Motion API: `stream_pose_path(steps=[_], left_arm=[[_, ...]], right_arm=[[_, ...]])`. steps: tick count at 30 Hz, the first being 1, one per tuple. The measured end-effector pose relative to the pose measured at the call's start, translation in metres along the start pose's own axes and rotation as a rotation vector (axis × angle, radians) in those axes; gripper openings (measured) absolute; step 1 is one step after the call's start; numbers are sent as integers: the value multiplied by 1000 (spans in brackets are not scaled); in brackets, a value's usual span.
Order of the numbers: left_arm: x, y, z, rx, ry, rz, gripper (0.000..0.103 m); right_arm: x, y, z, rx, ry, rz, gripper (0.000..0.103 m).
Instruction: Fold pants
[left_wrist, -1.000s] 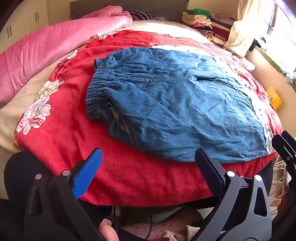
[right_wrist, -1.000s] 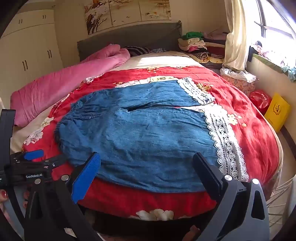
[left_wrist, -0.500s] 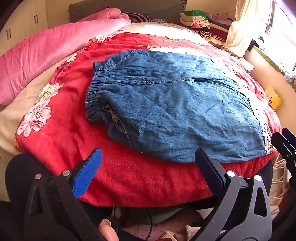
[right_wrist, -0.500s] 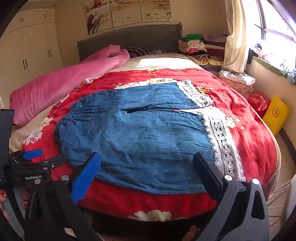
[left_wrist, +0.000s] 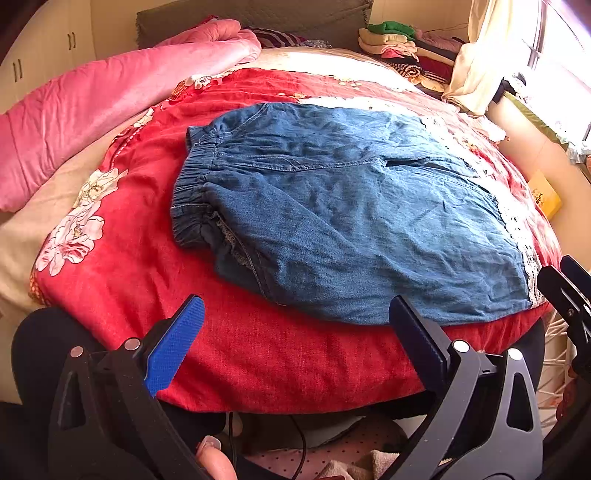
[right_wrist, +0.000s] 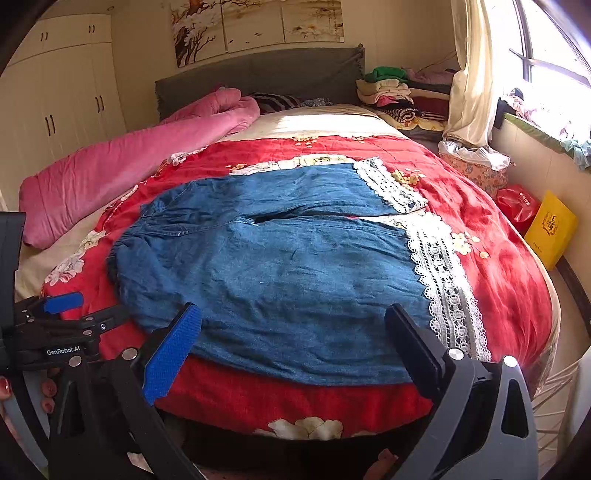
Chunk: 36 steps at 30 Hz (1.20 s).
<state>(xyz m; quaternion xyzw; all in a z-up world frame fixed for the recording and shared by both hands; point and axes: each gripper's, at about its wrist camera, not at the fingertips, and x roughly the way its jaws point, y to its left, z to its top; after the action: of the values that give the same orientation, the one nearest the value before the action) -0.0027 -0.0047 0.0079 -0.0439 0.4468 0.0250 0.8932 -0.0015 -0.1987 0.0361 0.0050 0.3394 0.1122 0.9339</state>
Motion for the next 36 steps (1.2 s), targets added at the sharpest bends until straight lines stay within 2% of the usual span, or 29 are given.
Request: stream_pose_path(steps=[36], left_arm=[[-3, 2, 0, 5, -15, 1, 94]], right_arm=[[3, 2, -1, -11, 8, -7, 99]])
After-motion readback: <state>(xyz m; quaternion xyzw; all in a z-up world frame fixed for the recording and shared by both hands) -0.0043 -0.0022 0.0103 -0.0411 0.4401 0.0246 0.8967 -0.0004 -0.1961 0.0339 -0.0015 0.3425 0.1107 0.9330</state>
